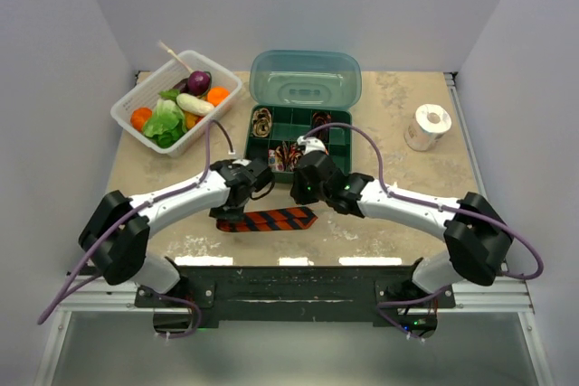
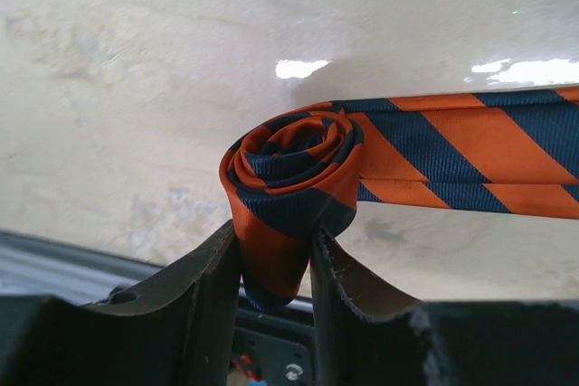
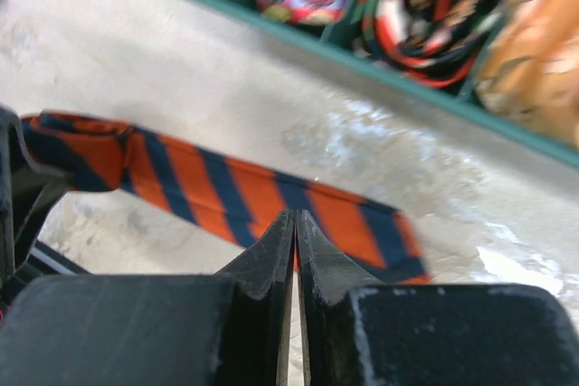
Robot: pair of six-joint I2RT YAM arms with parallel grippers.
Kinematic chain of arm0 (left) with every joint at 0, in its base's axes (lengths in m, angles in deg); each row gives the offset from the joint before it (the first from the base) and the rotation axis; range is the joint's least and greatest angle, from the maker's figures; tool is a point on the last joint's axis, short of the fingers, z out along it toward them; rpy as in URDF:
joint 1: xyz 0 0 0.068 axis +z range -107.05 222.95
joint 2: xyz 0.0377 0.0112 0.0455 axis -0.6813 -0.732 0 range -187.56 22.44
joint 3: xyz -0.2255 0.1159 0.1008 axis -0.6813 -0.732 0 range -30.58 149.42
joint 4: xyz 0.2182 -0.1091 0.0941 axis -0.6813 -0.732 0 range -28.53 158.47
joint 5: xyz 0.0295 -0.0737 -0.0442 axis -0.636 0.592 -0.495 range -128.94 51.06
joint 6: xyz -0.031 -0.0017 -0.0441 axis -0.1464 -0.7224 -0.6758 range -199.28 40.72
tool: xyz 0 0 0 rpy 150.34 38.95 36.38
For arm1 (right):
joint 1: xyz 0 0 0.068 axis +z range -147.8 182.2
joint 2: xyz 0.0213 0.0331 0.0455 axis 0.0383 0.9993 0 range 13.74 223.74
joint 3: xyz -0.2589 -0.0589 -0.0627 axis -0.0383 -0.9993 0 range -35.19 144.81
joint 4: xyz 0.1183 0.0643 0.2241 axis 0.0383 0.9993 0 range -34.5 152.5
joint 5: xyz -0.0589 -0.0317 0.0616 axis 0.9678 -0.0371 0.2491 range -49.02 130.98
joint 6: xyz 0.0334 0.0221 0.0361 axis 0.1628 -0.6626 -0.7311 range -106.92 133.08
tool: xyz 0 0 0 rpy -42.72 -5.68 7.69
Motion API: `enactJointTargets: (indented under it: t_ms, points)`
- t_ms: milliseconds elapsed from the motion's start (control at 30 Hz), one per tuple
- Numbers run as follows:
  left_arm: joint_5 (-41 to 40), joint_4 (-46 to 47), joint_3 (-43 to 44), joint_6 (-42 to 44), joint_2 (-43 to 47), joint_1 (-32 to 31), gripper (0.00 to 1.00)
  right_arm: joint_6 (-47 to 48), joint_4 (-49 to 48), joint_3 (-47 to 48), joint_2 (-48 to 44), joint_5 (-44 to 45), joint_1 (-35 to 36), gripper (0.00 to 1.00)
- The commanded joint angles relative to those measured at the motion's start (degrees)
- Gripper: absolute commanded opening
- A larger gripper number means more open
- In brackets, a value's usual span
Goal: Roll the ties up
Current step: Roll the tie at the center of the board.
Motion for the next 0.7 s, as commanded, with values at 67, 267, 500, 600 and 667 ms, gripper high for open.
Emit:
enactJointTargets:
  t_ms: [67,267,500,600,667]
  points:
    - [-8.9,-9.3,3.6,-6.2,-5.5,-4.5,0.39,0.3,0.5,-2.2,-4.9,1.0,-4.2,0.09]
    - [-7.5,-8.1,5.9,-7.4,-10.3,-9.4,0.4,1.1,0.6,-4.8,-7.5,0.5,-7.6,0.09]
    - [-5.0,-5.2,9.0,-8.0,-15.1,-13.1,0.43,1.4,0.5,-5.0,-6.9,-0.3,-8.1,0.1]
    - [-3.3,-3.0,9.2,-7.1,-16.4,-13.6,0.45,1.4,0.2,-5.2,-6.4,-1.1,-8.2,0.11]
    - [-2.6,-1.1,9.1,-6.4,-16.9,-13.7,0.46,1.3,0.1,-5.3,-6.3,-1.3,-8.2,0.11]
